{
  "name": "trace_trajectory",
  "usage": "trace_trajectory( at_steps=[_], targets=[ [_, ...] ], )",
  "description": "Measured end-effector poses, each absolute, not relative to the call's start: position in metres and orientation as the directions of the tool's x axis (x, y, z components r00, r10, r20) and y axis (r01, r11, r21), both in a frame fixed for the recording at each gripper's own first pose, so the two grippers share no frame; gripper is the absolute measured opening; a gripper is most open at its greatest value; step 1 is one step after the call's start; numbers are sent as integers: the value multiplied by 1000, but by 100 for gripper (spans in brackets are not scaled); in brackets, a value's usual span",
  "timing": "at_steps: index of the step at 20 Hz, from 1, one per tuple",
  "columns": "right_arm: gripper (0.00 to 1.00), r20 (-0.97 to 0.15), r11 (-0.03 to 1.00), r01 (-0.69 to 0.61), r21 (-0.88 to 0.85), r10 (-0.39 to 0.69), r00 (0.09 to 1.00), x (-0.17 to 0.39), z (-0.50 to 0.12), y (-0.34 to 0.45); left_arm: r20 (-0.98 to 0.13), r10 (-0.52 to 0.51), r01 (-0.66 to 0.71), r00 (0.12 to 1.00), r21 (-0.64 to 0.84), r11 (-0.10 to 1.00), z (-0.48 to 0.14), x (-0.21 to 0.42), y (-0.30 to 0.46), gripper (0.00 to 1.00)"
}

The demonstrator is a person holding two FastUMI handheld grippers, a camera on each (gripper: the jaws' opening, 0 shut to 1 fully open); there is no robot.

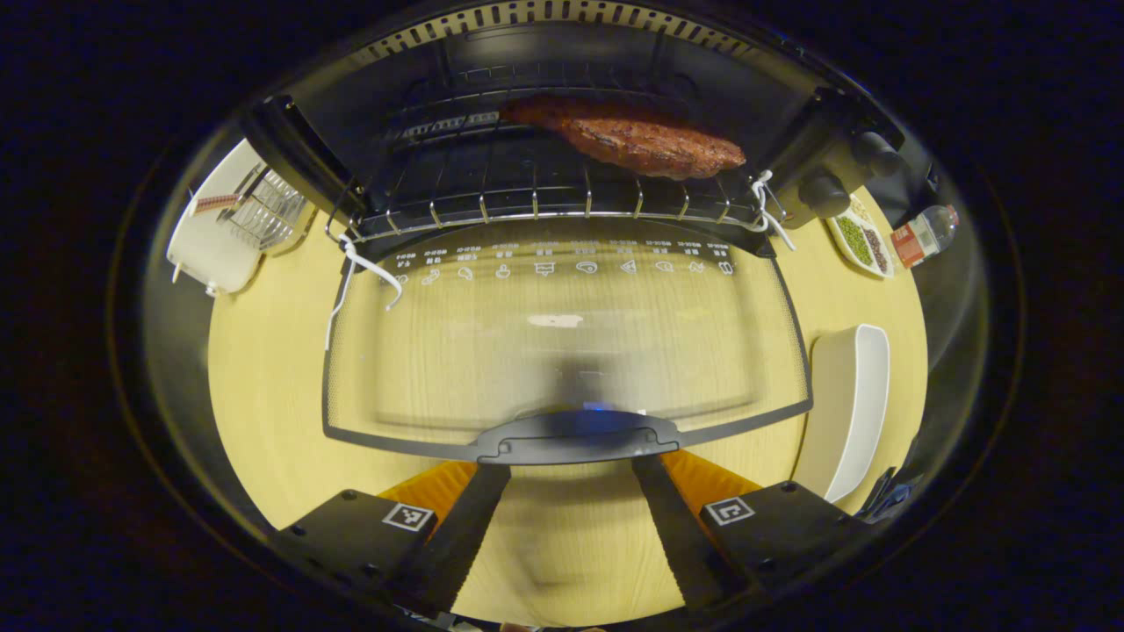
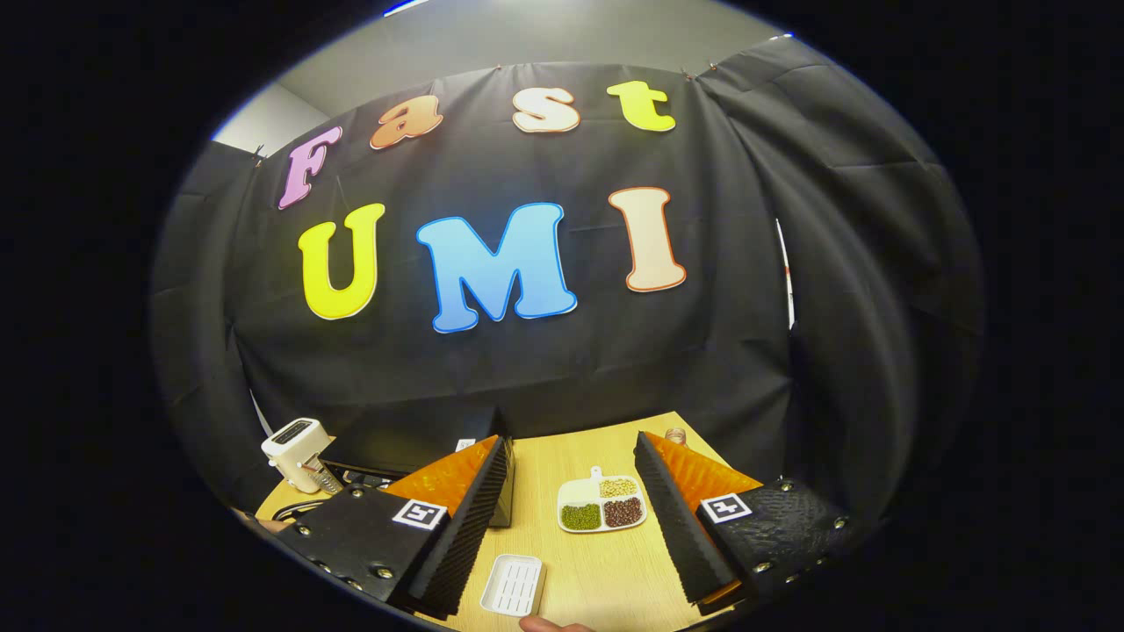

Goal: Open the electric oven with the left hand, put the food in, and close the electric oven.

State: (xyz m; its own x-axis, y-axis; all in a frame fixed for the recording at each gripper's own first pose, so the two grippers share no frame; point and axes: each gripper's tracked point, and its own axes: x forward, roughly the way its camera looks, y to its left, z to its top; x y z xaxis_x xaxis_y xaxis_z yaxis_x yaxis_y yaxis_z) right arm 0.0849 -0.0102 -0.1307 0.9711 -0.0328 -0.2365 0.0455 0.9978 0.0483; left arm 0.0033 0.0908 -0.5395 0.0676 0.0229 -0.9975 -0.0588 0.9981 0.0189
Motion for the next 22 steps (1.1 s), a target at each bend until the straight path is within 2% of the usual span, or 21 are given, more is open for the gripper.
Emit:
trace_trajectory(
  at_steps=[12, 14, 15, 16, 19, 21, 22],
  targets=[
    [90, -257, 997, 10, 71, 8, 966, 87, -139, 12, -971, -16, -41, 239, -27, 999, -491, 8, 88, 96],
    [90, -259, 997, 3, 73, 16, 966, 86, -138, 16, -967, -18, -42, 256, -30, 999, -486, 9, 87, 96],
    [90, -259, 997, 1, 71, 18, 966, 87, -138, 17, -964, -17, -44, 264, -30, 999, -484, 10, 87, 100],
    [90, -259, 998, 0, 69, 18, 966, 87, -138, 18, -963, -15, -42, 269, -27, 999, -482, 11, 88, 97],
    [90, -259, 998, 4, 69, 14, 966, 85, -138, 16, -955, -9, -31, 296, -19, 999, -475, 14, 88, 100],
    [90, -272, 996, 11, 84, 13, 962, 84, -142, 15, -949, -8, -27, 314, -17, 999, -471, 17, 88, 97],
    [90, -282, 995, 9, 99, 19, 959, 83, -144, 15, -947, -7, -24, 320, -15, 1000, -469, 17, 89, 100]
  ],
)
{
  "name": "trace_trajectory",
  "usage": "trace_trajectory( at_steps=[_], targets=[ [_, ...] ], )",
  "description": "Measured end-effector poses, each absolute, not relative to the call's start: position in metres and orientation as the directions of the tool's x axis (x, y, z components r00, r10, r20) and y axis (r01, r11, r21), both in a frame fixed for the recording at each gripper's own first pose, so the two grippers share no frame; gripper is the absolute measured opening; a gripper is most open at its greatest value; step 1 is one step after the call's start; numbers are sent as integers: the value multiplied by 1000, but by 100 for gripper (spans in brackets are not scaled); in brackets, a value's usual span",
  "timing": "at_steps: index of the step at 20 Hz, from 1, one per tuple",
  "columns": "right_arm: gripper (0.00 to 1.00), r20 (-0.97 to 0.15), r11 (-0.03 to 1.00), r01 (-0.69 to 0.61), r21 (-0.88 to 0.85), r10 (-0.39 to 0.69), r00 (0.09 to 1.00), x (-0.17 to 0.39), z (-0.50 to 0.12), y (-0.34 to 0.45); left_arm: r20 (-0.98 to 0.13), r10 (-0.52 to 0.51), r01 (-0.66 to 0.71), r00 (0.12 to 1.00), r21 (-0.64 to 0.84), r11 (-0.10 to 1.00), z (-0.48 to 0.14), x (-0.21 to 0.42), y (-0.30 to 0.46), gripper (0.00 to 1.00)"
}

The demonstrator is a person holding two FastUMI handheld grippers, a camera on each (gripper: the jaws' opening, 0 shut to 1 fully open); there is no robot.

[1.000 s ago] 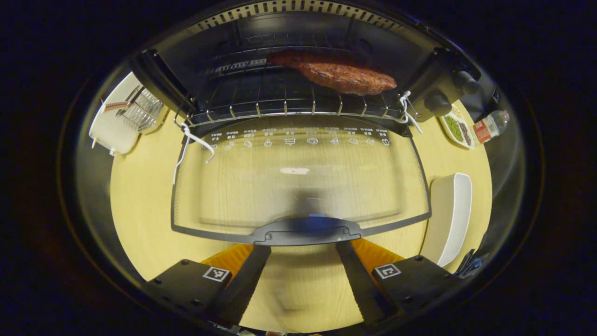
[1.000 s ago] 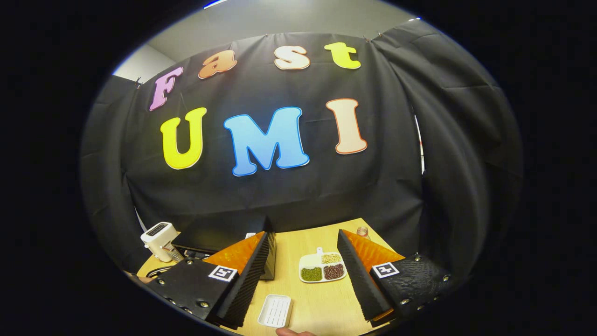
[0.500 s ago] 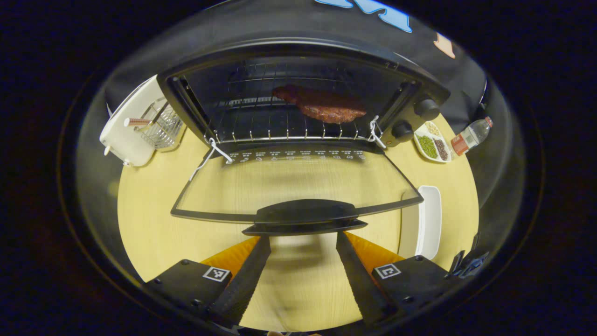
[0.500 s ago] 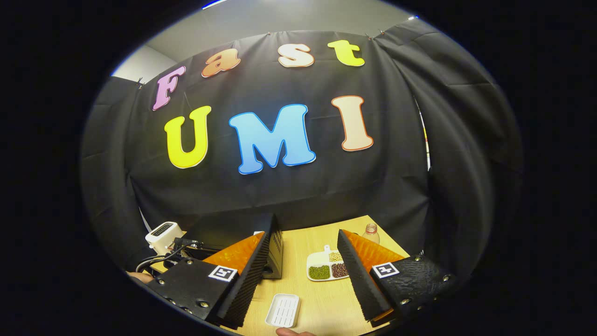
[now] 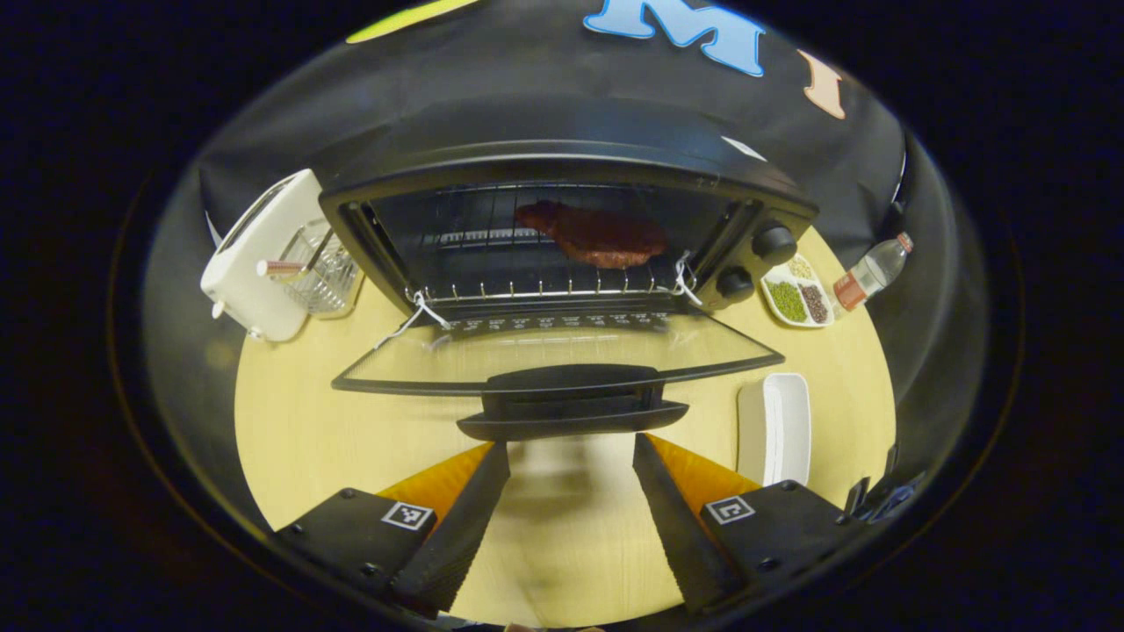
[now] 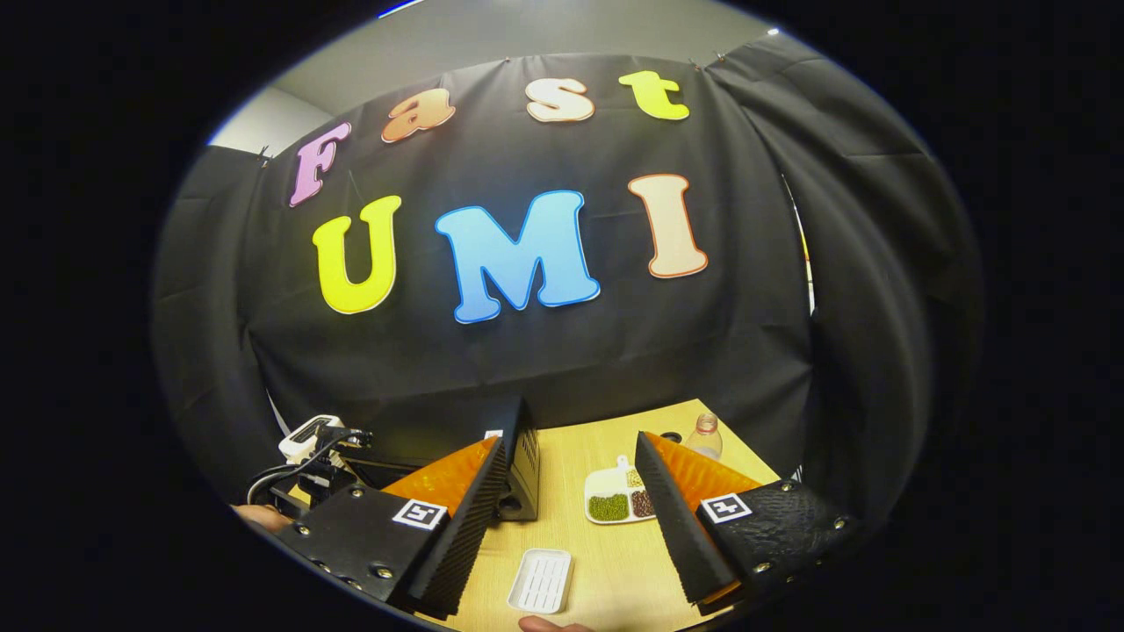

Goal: Open the electric oven with the left hand, put the food in, and close the electric oven.

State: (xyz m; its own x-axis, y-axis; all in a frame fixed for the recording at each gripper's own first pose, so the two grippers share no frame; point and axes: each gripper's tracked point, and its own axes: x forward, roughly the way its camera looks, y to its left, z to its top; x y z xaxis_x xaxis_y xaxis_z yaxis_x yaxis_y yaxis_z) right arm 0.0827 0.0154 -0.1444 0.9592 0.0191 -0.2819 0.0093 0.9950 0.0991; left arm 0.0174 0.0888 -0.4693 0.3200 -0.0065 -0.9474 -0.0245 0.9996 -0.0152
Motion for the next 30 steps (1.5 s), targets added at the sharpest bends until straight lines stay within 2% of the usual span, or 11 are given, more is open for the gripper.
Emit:
trace_trajectory(
  at_steps=[4, 6, 10, 11, 12, 14, 17, 19, 23, 27, 30],
  targets=[
    [90, -288, 992, 14, 123, 22, 957, 80, -147, 14, -941, 5, -19, 339, -1, 1000, -466, 22, 91, 92],
    [90, -292, 993, 14, 120, 22, 956, 79, -148, 13, -935, 18, -14, 354, 14, 1000, -464, 27, 94, 100],
    [90, -296, 993, 10, 116, 25, 955, 81, -149, 13, -922, 28, -13, 386, 25, 1000, -457, 36, 96, 97],
    [90, -297, 994, 8, 113, 26, 955, 81, -149, 13, -919, 38, -12, 392, 36, 999, -455, 38, 99, 100],
    [90, -298, 994, 6, 111, 28, 954, 81, -150, 12, -915, 45, -12, 402, 44, 999, -452, 41, 100, 96],
    [90, -297, 994, 2, 109, 31, 954, 82, -148, 11, -901, 36, -17, 433, 32, 999, -444, 46, 96, 100],
    [90, -289, 995, 7, 95, 21, 957, 83, -144, 8, -851, 12, -7, 525, 10, 1000, -425, 59, 83, 92],
    [90, -279, 997, 12, 79, 10, 960, 85, -140, 2, -772, -17, -2, 636, -23, 1000, -394, 68, 64, 100],
    [90, -234, 999, -18, 47, 28, 972, 89, -114, -4, -553, -29, -4, 833, -59, 998, -292, 74, 40, 95],
    [90, -180, 998, -51, 28, 55, 982, 93, -81, -8, -333, 38, -45, 942, -12, 999, -187, 71, 32, 95],
    [90, -144, 996, -89, 12, 90, 986, 96, -60, -8, -148, 119, -111, 982, 58, 992, -132, 61, 39, 97]
  ],
)
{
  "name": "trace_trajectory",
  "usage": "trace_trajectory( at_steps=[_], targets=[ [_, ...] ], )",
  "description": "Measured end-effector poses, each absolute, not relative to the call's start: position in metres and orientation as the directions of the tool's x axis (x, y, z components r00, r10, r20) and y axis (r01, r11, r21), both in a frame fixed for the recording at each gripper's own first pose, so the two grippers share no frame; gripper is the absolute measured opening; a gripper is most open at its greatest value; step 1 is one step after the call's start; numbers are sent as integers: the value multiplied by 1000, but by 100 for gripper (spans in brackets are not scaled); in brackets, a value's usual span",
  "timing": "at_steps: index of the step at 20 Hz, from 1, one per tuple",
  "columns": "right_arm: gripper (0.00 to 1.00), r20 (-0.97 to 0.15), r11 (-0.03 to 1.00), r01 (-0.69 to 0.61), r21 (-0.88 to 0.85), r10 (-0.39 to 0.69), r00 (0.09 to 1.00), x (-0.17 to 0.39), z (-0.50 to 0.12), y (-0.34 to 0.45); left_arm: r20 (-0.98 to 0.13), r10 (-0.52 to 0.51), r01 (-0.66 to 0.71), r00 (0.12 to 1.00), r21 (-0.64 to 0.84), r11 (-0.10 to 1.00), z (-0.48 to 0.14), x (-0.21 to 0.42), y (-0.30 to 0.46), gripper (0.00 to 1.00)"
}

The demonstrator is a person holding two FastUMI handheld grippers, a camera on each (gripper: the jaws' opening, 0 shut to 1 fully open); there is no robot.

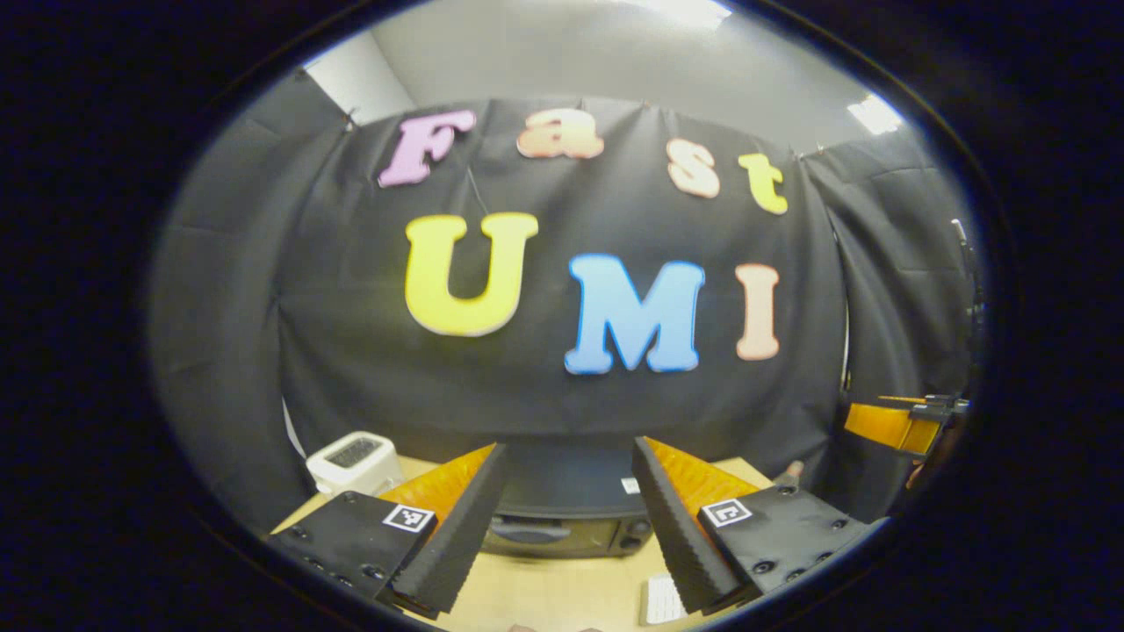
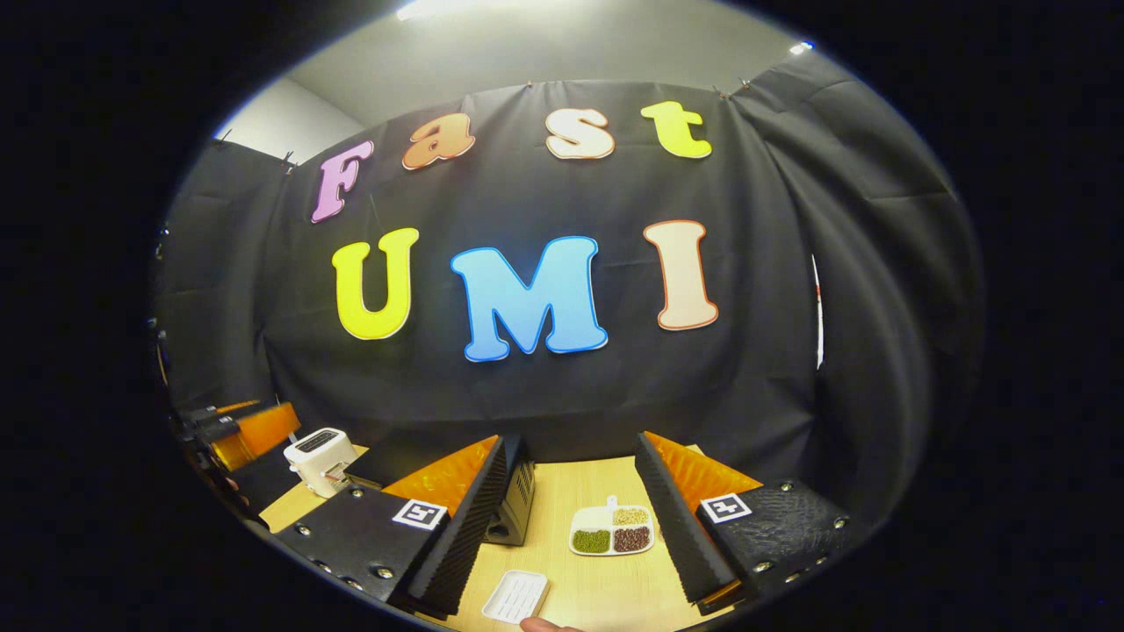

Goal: Open the electric oven with the left hand, put the food in, and close the electric oven.

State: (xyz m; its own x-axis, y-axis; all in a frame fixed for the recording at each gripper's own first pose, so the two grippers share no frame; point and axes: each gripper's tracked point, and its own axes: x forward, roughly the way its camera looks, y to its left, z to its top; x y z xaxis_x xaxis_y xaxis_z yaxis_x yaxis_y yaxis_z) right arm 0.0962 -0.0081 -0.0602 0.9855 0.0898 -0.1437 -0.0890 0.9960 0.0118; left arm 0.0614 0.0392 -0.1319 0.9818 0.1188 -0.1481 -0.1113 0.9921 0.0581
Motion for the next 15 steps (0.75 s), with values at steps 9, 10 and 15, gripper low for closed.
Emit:
trace_trajectory(
  at_steps=[9, 10, 15],
  targets=[
    [90, -13, 996, -88, 16, 88, 996, 68, 7, -15, -143, 93, -96, 985, -12, 995, -93, 28, 1, 95],
    [90, -7, 997, -74, 13, 74, 997, 65, 9, -16, -142, 86, -89, 986, -12, 996, -93, 29, -1, 95],
    [90, -42, 996, -91, 9, 91, 995, 48, 3, 10, -140, 37, -45, 990, -52, 998, -86, 17, 7, 99]
  ],
)
